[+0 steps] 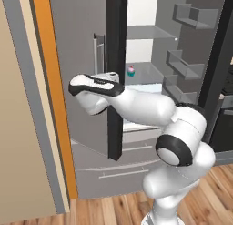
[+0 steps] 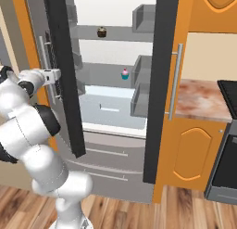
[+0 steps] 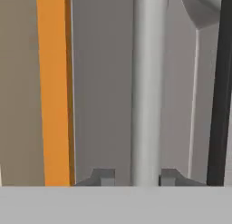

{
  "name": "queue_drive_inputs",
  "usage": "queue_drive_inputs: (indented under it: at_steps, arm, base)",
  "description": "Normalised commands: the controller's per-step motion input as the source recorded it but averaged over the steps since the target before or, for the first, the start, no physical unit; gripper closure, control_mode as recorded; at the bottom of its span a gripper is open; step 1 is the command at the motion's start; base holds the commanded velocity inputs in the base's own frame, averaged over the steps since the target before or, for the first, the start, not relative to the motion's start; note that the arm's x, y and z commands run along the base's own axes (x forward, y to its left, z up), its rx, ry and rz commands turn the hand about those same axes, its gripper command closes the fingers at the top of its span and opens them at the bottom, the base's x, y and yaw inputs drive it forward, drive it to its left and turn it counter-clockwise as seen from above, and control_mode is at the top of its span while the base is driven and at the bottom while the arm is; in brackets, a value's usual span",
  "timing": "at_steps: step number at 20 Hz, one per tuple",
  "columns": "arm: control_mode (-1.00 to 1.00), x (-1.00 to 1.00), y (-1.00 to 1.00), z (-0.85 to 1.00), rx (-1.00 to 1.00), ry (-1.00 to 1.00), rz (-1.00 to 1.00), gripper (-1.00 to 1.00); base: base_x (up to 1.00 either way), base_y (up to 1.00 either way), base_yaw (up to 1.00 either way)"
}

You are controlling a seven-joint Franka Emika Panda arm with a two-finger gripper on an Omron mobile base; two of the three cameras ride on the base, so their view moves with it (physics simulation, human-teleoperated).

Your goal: Take the cupcakes from the fridge and place them on the empty tray on the dining counter.

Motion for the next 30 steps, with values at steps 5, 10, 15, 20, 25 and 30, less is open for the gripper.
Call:
queue_drive_inputs:
  at_steps: [5,10,15,20,25,30]
  arm:
    - [-1.0,-1.0,1.0,-0.07,0.0,0.03,0.17,1.0]
    - [-1.0,-1.0,1.0,0.0,0.0,0.13,0.17,1.0]
    - [-1.0,-1.0,0.95,0.12,0.0,0.14,0.17,1.0]
    - [-1.0,-0.86,-0.73,1.0,0.01,-0.16,0.02,1.0]
    - [-1.0,0.09,-1.0,1.0,0.01,-0.08,0.02,1.0]
    - [-1.0,0.22,-1.0,0.89,-0.03,0.11,0.04,1.0]
  base:
    - [0.0,0.0,0.0]
    - [0.0,0.0,0.0]
    - [0.0,0.0,0.0]
    - [0.0,0.0,0.0]
    - [0.0,0.0,0.0]
    - [0.0,0.0,0.0]
